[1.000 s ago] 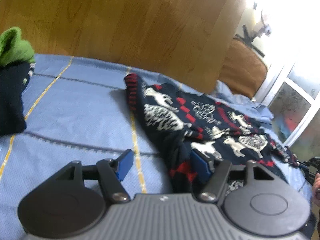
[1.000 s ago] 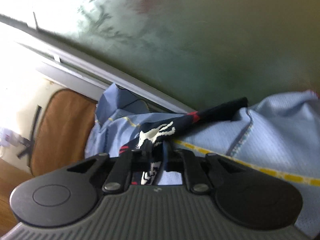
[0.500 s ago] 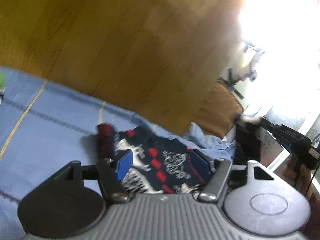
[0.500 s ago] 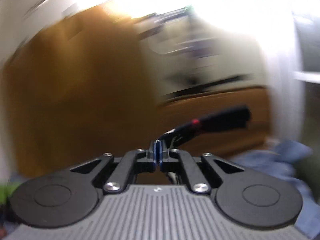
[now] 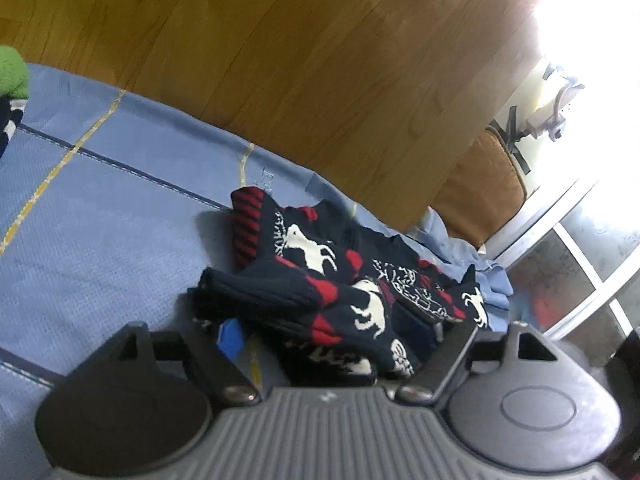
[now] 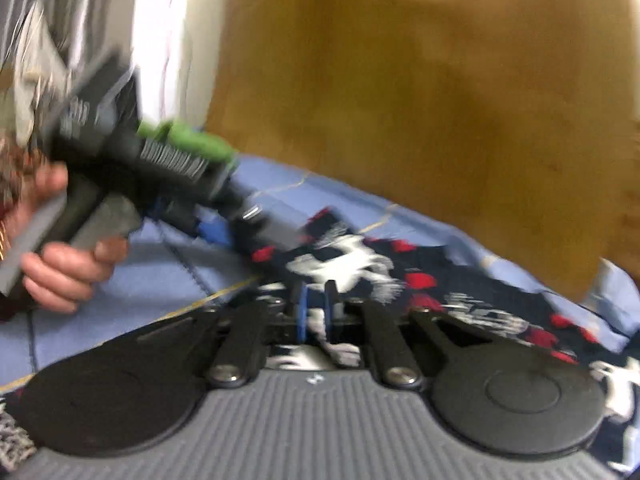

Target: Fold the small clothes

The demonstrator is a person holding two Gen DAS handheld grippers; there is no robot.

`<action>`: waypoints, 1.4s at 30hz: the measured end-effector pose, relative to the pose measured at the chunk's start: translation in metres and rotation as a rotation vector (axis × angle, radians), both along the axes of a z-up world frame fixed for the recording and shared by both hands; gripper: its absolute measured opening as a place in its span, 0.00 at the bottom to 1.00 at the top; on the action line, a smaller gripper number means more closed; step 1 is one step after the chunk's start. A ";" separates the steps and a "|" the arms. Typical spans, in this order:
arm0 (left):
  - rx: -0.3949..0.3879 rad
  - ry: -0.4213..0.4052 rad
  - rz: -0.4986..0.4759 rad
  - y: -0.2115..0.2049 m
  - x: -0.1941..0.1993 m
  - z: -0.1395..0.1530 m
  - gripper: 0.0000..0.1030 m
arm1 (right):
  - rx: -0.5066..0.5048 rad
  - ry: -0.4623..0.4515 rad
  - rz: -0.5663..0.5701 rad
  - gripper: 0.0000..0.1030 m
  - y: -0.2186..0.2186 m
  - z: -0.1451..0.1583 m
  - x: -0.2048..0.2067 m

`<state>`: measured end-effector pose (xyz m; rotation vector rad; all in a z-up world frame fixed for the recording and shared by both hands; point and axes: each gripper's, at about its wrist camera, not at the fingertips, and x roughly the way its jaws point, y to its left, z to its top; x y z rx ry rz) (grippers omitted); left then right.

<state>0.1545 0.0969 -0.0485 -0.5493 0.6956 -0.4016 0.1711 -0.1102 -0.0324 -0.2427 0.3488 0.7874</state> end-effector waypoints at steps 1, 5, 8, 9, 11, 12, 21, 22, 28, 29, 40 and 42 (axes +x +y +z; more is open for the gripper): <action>-0.007 0.001 0.008 0.001 0.001 0.000 0.79 | 0.047 -0.002 -0.051 0.19 -0.019 0.009 -0.001; -0.047 0.057 0.060 0.002 0.014 -0.007 0.52 | 0.231 0.029 -0.416 0.32 -0.114 0.029 0.016; -0.051 0.075 0.080 0.000 0.020 -0.012 0.16 | 0.301 0.145 -0.664 0.33 -0.172 0.018 0.045; -0.036 0.056 0.093 -0.001 0.016 -0.009 0.14 | 0.306 0.182 -0.709 0.32 -0.183 0.012 0.054; 0.020 0.007 0.119 -0.005 0.002 0.006 0.14 | 0.317 0.253 -0.731 0.29 -0.190 0.000 0.072; 0.029 -0.026 0.124 -0.006 -0.006 0.013 0.14 | 0.327 0.279 -0.727 0.29 -0.188 -0.005 0.077; 0.162 -0.044 0.226 -0.010 -0.059 0.015 0.12 | -0.049 0.104 -0.543 0.30 -0.110 -0.021 0.086; 0.151 -0.017 0.226 -0.009 -0.056 0.012 0.12 | -0.060 0.105 -0.540 0.30 -0.110 -0.019 0.085; 0.065 0.008 0.234 0.005 -0.050 0.011 0.12 | 0.152 0.159 -0.540 0.30 -0.131 0.001 0.067; 0.056 0.004 0.238 0.005 -0.051 0.012 0.12 | 0.207 0.197 -0.502 0.30 -0.132 0.003 0.061; 0.159 -0.127 0.190 -0.030 -0.033 0.057 0.09 | 0.201 0.409 -0.250 0.29 -0.057 -0.017 0.048; 0.179 -0.176 0.125 -0.055 -0.021 0.072 0.09 | 0.208 0.401 -0.247 0.29 -0.057 -0.020 0.049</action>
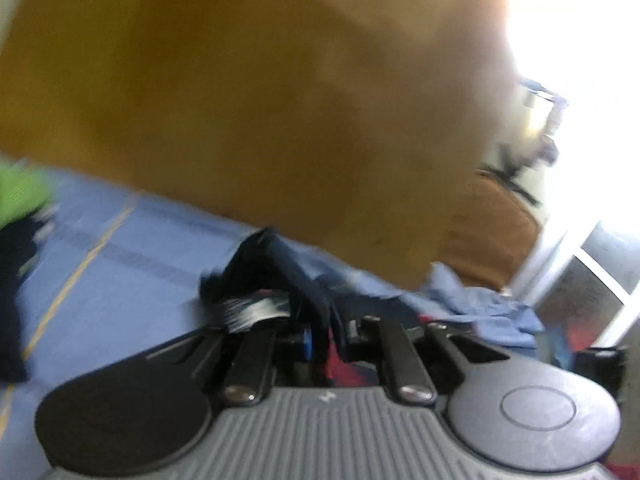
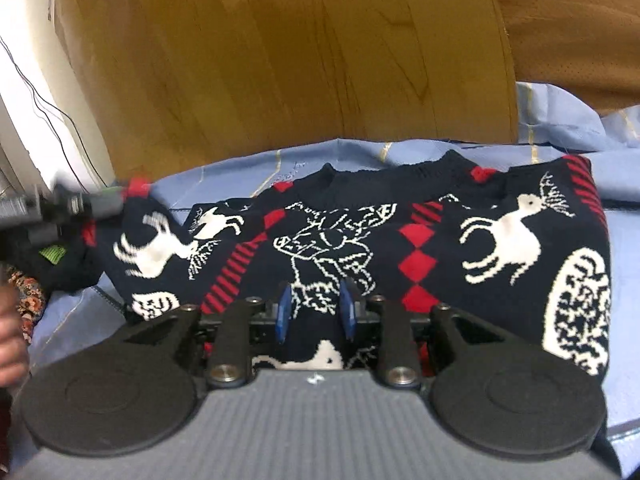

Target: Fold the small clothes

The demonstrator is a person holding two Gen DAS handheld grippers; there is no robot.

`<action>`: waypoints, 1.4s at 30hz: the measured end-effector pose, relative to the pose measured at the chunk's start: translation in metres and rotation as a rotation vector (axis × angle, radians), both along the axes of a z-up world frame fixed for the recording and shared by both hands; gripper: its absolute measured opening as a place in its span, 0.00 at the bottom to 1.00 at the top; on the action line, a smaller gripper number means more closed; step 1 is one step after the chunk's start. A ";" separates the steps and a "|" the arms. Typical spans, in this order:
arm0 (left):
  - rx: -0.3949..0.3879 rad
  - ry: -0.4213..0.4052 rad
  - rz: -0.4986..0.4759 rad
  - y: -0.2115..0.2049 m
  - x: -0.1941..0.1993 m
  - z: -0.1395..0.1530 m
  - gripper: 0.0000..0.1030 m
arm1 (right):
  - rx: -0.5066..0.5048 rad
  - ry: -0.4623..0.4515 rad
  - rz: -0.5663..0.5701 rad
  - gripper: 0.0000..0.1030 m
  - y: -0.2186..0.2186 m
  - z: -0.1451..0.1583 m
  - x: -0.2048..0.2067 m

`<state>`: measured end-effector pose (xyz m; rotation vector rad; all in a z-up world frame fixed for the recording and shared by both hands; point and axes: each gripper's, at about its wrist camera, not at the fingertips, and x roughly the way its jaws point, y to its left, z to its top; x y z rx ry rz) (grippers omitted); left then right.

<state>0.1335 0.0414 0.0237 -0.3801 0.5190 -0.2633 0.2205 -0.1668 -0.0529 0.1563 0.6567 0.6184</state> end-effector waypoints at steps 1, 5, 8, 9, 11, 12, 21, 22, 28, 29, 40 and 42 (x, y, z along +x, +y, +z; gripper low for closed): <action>0.021 -0.020 -0.037 -0.016 0.005 0.006 0.09 | 0.015 -0.001 0.002 0.28 -0.002 -0.004 0.002; 0.076 -0.041 -0.247 -0.089 0.028 0.014 0.13 | 0.194 0.074 -0.035 0.24 -0.036 -0.012 0.009; 0.174 -0.020 -0.343 -0.130 0.031 0.009 0.44 | 0.312 0.090 -0.130 0.27 -0.066 -0.014 0.011; 0.194 -0.036 -0.341 -0.133 0.028 0.008 0.52 | 0.336 0.081 -0.162 0.27 -0.075 -0.014 0.009; 0.198 -0.059 -0.305 -0.123 0.025 0.006 0.57 | 0.400 0.088 -0.206 0.29 -0.093 -0.015 0.008; 0.182 -0.048 -0.277 -0.114 0.026 0.005 0.58 | 0.433 0.097 -0.228 0.29 -0.100 -0.016 0.008; -0.043 0.221 -0.112 -0.046 0.062 -0.039 0.59 | 0.656 0.194 -0.315 0.29 -0.136 -0.029 0.013; -0.049 0.242 -0.127 -0.048 0.065 -0.045 0.59 | 0.651 0.192 -0.314 0.33 -0.136 -0.028 0.012; 0.023 0.273 -0.161 -0.068 0.068 -0.071 0.42 | 0.519 0.142 -0.270 0.31 -0.120 -0.019 0.013; 0.054 0.261 -0.152 -0.071 0.067 -0.071 0.17 | 0.449 0.125 -0.272 0.14 -0.112 -0.018 0.013; 0.349 0.096 -0.070 -0.101 0.050 -0.075 0.20 | 0.091 -0.036 -0.344 0.13 -0.072 -0.006 0.010; 0.395 0.089 -0.067 -0.107 0.049 -0.074 0.23 | 0.097 -0.025 -0.349 0.12 -0.073 -0.006 0.013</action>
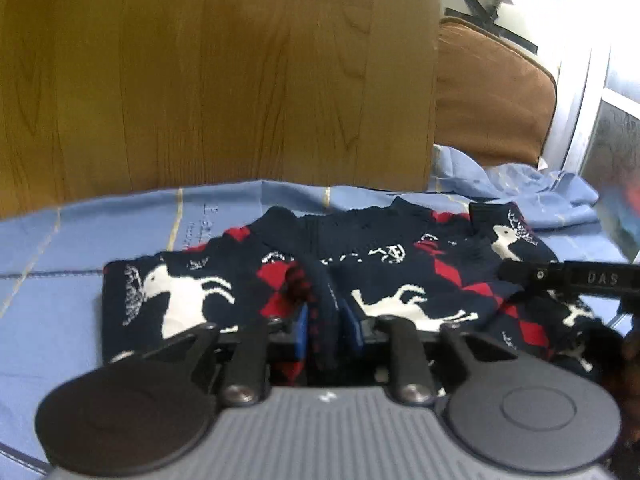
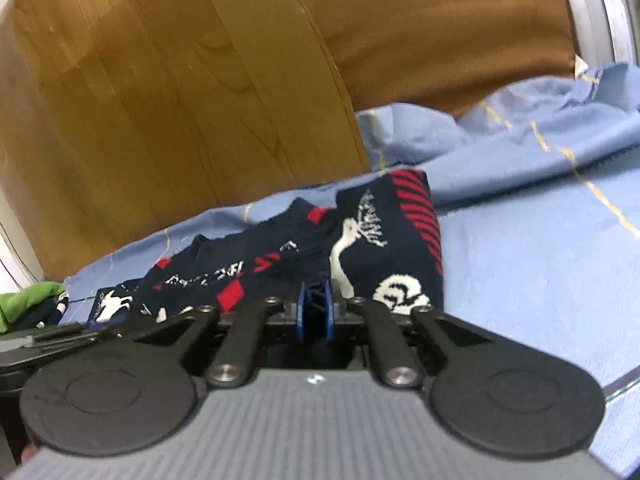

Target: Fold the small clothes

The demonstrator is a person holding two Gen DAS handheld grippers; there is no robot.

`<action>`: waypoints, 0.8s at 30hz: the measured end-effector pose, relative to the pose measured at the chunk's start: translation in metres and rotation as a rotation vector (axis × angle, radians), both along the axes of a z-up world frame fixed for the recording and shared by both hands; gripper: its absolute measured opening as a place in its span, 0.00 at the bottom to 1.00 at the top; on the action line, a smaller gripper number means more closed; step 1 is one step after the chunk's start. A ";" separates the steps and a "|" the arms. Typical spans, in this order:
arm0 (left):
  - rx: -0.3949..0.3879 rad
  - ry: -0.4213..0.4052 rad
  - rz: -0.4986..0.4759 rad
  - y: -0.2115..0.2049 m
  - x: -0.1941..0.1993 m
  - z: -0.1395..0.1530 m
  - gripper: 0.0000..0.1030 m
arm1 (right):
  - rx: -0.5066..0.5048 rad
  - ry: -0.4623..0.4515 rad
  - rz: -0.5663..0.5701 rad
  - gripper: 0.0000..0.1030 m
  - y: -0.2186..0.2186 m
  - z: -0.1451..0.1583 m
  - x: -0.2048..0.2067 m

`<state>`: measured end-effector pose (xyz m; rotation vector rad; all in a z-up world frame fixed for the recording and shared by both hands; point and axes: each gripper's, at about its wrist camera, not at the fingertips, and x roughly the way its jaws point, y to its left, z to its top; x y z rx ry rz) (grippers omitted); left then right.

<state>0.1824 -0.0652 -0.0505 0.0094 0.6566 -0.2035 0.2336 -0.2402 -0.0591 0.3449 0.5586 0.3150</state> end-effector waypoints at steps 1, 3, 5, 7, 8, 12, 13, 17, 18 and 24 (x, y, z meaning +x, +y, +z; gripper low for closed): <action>0.011 -0.006 0.002 -0.001 -0.001 0.000 0.24 | 0.010 0.005 0.001 0.12 -0.001 0.000 0.001; 0.031 -0.011 0.018 -0.003 -0.002 0.000 0.32 | 0.044 0.015 0.013 0.16 -0.005 -0.001 0.003; 0.040 -0.012 0.040 -0.002 -0.001 0.000 0.41 | 0.084 0.020 0.014 0.17 -0.012 -0.002 0.005; 0.033 -0.005 0.063 -0.001 0.001 -0.001 0.48 | 0.119 0.009 0.008 0.21 -0.016 0.000 -0.003; 0.025 -0.002 0.066 0.003 0.000 -0.001 0.49 | 0.132 -0.011 0.000 0.23 -0.018 0.002 -0.006; 0.028 0.000 0.077 0.004 0.001 -0.001 0.53 | 0.074 -0.139 -0.038 0.35 -0.012 0.014 -0.024; 0.038 -0.004 0.079 0.003 0.001 -0.001 0.53 | 0.046 -0.184 -0.040 0.35 -0.010 0.018 -0.030; 0.060 -0.010 0.087 0.000 0.001 -0.001 0.56 | 0.002 -0.287 0.040 0.36 0.000 0.026 -0.046; 0.059 -0.008 0.089 0.000 0.001 -0.001 0.58 | -0.011 -0.279 0.060 0.36 0.003 0.025 -0.045; 0.061 -0.006 0.095 0.000 0.003 -0.002 0.60 | -0.079 -0.031 0.068 0.38 0.009 0.005 -0.008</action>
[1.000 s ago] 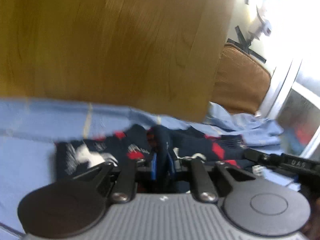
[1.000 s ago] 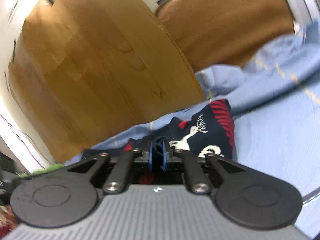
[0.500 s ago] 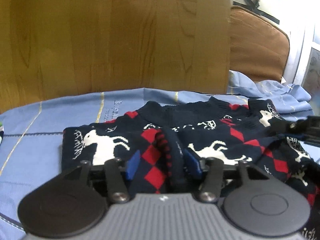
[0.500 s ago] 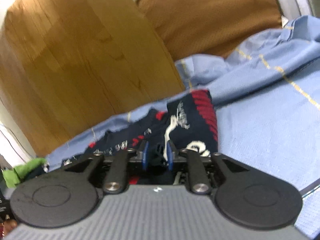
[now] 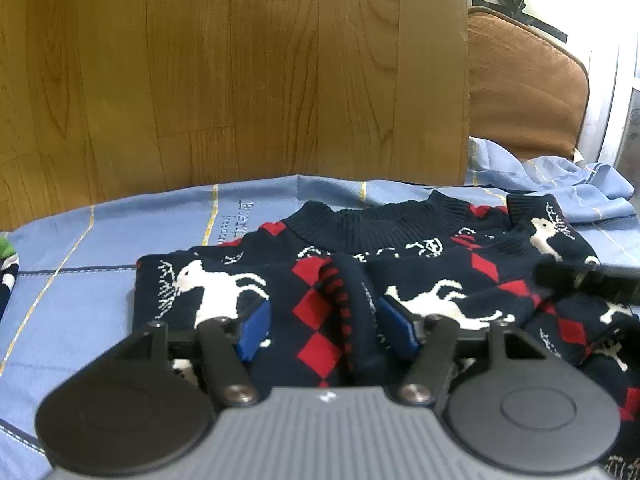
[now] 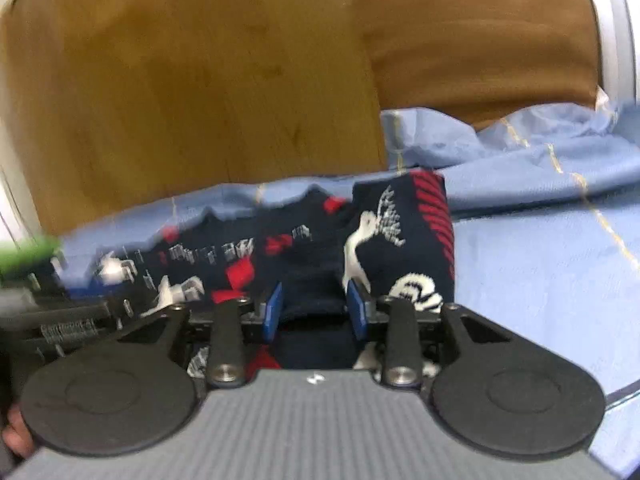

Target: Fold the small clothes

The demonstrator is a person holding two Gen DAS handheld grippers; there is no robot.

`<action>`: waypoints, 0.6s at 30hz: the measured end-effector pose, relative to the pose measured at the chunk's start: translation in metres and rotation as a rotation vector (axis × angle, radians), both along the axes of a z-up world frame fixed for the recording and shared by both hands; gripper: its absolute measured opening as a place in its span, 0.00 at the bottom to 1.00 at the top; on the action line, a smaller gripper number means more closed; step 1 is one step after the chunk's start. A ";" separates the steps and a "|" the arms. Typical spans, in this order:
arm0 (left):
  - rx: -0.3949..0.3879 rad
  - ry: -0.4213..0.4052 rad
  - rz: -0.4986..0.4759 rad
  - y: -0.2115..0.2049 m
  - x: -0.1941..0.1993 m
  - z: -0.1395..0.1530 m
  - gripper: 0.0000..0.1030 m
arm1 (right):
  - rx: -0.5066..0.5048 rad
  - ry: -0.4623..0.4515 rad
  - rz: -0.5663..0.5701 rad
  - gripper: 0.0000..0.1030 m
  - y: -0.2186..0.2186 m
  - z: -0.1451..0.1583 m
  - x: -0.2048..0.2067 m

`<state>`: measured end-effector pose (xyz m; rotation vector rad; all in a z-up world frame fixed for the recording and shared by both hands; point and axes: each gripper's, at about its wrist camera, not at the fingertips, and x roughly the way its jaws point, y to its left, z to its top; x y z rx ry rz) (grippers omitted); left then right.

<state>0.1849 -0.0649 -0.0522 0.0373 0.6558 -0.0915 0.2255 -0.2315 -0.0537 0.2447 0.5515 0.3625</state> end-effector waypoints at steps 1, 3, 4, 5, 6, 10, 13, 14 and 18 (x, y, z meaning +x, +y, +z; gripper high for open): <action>-0.001 0.000 0.001 0.000 0.000 0.000 0.61 | 0.031 0.021 0.000 0.38 -0.006 -0.002 0.003; -0.028 0.009 -0.009 0.005 0.001 0.002 0.62 | 0.075 0.034 -0.001 0.38 -0.011 -0.003 0.005; -0.060 0.022 -0.016 0.012 0.000 0.004 0.62 | 0.086 0.035 0.000 0.38 -0.013 -0.003 0.005; -0.108 0.038 -0.020 0.021 -0.004 0.006 0.62 | 0.092 0.034 0.000 0.38 -0.014 -0.003 0.005; -0.172 0.047 -0.023 0.033 -0.014 0.010 0.62 | 0.100 0.034 0.001 0.38 -0.015 -0.003 0.004; -0.278 0.023 -0.001 0.084 -0.080 0.025 0.68 | 0.138 0.040 0.000 0.38 -0.020 -0.001 0.005; -0.308 0.069 0.000 0.114 -0.135 0.025 0.72 | 0.150 0.032 -0.006 0.38 -0.019 -0.002 0.002; -0.332 0.103 -0.014 0.121 -0.154 0.022 0.73 | 0.149 0.023 -0.009 0.39 -0.020 -0.001 0.001; -0.381 0.203 -0.074 0.126 -0.204 0.009 0.76 | 0.129 0.035 0.012 0.50 -0.021 0.008 -0.005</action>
